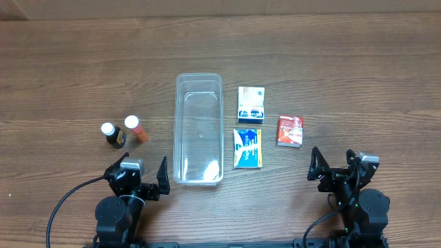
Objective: Pack container
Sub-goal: 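Move the right gripper toward the white Hansaplast box, then grasp the white Hansaplast box with the right gripper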
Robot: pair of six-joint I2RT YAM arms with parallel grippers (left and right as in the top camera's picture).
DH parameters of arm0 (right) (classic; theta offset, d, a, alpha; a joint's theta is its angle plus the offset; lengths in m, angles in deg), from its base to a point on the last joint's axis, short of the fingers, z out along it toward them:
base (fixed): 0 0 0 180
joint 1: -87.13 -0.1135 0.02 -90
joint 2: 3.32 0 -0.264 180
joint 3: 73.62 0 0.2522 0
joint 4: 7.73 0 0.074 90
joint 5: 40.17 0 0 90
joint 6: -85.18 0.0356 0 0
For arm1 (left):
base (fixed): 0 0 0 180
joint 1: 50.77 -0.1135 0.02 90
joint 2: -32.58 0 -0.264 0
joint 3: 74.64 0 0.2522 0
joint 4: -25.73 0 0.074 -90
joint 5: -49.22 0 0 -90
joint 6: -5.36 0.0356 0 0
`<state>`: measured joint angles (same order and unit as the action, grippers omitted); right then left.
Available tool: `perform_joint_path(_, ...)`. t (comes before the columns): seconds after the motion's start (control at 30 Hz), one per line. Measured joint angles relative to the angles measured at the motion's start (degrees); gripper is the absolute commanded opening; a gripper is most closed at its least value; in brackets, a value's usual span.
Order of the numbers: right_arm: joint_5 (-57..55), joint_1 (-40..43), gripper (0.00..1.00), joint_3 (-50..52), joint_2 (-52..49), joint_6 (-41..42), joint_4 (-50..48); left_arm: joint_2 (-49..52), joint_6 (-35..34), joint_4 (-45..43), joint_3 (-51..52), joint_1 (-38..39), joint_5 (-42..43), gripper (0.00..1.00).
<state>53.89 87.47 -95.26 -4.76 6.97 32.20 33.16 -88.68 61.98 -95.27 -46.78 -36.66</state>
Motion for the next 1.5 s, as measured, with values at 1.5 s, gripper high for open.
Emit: perform_joint_path(1.5, 5.57, -20.09, 1.00, -74.66, -102.49, 5.40, 19.41, 0.07, 0.00, -0.02, 0.04, 0.00, 0.00, 1.00)
